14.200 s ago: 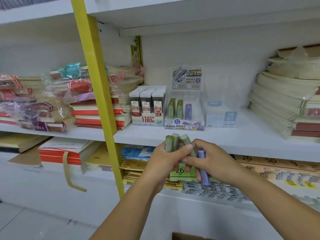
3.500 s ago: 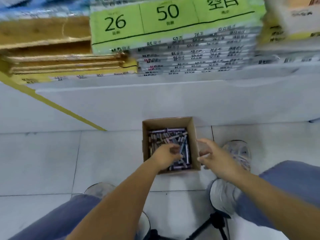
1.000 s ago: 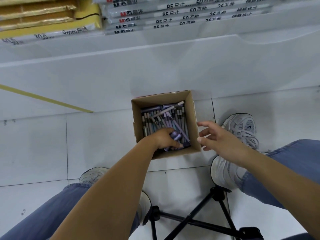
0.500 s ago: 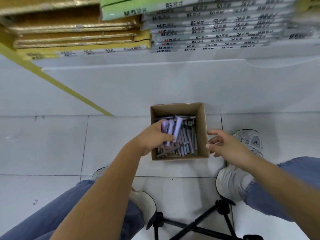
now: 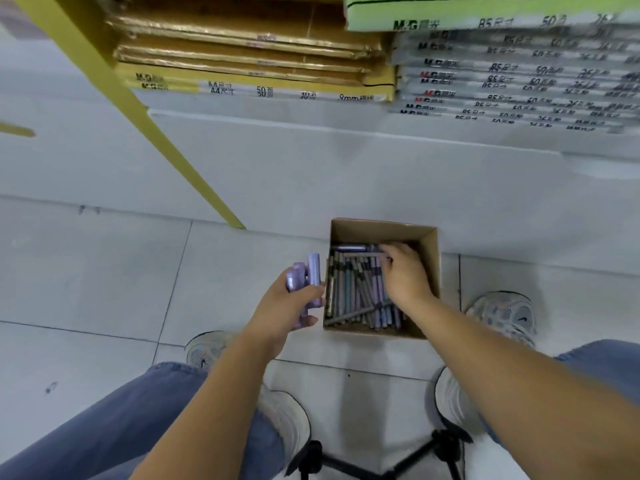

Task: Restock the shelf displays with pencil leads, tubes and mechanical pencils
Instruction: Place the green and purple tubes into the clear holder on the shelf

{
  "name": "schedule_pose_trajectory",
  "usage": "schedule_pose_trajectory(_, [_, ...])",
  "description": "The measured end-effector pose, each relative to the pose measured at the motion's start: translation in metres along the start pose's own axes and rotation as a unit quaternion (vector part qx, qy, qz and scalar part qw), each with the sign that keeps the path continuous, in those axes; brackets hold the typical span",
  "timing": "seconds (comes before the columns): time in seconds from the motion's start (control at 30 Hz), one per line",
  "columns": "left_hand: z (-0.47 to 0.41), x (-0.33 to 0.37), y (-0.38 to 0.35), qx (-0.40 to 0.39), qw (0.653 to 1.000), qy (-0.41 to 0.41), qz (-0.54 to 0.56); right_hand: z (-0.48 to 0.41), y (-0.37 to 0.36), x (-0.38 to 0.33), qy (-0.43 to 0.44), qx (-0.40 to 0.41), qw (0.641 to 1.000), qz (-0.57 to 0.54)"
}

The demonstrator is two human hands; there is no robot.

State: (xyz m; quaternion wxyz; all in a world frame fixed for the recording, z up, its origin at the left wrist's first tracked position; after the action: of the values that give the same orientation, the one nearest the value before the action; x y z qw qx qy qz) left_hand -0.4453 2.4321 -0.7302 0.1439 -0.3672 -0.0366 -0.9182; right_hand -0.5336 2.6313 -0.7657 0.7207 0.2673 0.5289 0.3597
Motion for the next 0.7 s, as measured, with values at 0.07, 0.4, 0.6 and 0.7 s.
schedule_pose_trajectory(0.07, [-0.006, -0.005, 0.003, 0.002, 1.000, -0.001, 0.008, -0.009, -0.011, 0.006, -0.022, 0.013, 1.000, -0.006])
schedule_pose_trajectory(0.4, [-0.020, -0.021, 0.000, 0.006, 0.999, -0.018, -0.035, -0.018, -0.036, 0.021, -0.101, 0.069, 0.989, -0.083])
schedule_pose_trajectory(0.6, [-0.020, -0.025, 0.000, 0.005, 0.999, -0.022, -0.036, -0.019, -0.042, 0.025, -0.086, 0.084, 0.991, -0.056])
schedule_pose_trajectory(0.7, [-0.020, -0.027, 0.001, 0.001, 0.999, -0.019, -0.029, -0.021, -0.043, 0.025, -0.069, 0.094, 0.993, -0.007])
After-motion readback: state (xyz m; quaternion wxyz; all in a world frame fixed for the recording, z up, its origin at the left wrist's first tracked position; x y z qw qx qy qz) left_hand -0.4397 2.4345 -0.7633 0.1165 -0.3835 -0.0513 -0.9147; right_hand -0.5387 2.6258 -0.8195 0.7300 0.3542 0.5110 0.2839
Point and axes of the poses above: each hand's wrist, its own z-axis away from the middle knuckle, its own y-axis out of the back of the hand, x = y × z, the point moved 2 cm from there along -z, towards the middle knuckle, and after that the axes turned 7 degrees about x, right-handed, at the moved point
